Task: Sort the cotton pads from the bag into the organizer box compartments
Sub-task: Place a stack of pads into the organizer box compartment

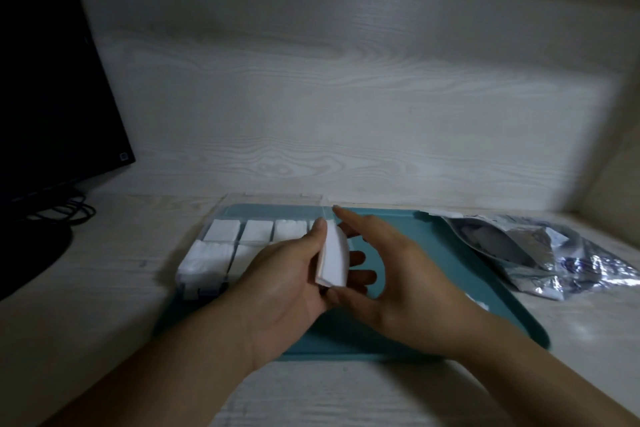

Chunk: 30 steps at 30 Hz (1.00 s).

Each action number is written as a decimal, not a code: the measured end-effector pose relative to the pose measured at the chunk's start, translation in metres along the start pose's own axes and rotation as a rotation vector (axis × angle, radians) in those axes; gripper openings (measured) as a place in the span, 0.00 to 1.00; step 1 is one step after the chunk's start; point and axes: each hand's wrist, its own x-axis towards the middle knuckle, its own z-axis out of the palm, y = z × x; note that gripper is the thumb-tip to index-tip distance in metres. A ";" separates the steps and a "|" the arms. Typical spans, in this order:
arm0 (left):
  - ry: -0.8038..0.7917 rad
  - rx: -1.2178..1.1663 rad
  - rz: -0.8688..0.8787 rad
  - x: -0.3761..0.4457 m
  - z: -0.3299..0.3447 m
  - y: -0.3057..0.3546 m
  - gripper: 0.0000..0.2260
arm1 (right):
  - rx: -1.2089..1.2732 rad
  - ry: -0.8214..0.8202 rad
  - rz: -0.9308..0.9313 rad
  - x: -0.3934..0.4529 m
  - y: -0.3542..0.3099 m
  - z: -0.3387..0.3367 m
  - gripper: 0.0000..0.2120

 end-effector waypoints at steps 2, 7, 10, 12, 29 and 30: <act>-0.060 0.009 -0.011 -0.002 0.000 0.004 0.19 | 0.123 0.020 0.067 0.001 0.000 -0.004 0.41; -0.160 0.095 -0.006 -0.005 -0.002 0.009 0.17 | 0.296 0.034 0.146 0.004 0.005 -0.009 0.40; -0.179 0.112 0.006 -0.006 -0.001 0.010 0.16 | 0.290 0.015 0.142 0.004 0.006 -0.008 0.40; -0.183 0.107 0.010 -0.006 -0.001 0.010 0.16 | 0.298 0.003 0.141 0.004 0.005 -0.008 0.41; -0.050 -0.079 -0.049 -0.005 0.002 0.006 0.17 | 0.064 0.006 0.081 0.003 0.003 -0.003 0.41; -0.053 -0.084 -0.049 -0.005 0.002 0.005 0.17 | 0.044 -0.001 0.059 0.002 0.002 -0.002 0.42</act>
